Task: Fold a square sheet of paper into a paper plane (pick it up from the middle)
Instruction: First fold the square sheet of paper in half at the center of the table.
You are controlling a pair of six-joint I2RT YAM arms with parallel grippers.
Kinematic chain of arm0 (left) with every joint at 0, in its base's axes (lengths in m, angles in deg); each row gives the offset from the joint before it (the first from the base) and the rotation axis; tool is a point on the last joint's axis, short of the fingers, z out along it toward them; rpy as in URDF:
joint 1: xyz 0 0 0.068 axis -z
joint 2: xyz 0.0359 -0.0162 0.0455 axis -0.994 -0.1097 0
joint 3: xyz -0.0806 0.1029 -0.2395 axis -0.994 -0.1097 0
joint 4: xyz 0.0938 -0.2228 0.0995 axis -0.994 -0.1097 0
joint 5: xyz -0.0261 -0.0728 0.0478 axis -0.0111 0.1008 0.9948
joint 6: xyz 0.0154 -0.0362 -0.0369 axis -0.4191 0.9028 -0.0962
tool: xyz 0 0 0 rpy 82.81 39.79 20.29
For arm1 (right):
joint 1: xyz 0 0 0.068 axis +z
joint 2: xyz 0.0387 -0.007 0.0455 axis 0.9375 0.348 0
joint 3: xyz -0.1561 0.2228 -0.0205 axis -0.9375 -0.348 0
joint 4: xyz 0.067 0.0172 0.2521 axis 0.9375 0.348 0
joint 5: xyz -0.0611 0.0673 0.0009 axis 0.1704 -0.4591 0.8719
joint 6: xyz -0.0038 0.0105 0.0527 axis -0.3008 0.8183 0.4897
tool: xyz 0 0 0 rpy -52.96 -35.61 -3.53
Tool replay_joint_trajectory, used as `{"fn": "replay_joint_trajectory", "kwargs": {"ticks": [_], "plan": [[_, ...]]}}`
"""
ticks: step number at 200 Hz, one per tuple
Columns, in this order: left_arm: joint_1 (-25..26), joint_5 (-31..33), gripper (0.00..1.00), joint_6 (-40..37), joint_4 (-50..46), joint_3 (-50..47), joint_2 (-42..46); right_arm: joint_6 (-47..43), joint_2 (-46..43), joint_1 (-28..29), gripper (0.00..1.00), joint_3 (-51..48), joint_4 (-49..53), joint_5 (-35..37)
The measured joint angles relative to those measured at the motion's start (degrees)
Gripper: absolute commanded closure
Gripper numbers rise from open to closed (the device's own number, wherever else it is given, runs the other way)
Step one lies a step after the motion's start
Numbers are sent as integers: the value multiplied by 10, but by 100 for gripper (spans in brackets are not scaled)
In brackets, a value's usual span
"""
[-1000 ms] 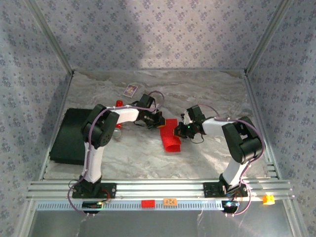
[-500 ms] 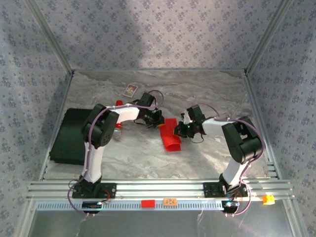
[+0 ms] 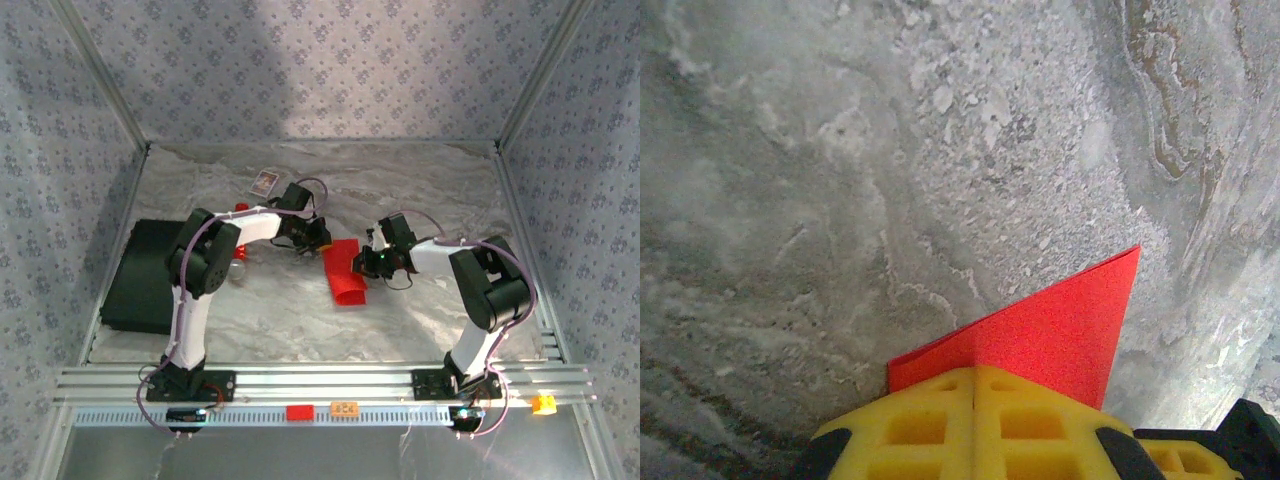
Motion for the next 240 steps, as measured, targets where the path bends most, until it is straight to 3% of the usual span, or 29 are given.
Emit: {"fn": "replay_joint_trajectory", "kwargs": {"ticks": [192,240], "plan": [[-15,58,100,16,-23,25,-2,0,0,-1,100,-3,-7,-1],[-15,90,99,6,-30,6,39,2,0,0,100,-3,-9,0]]}}
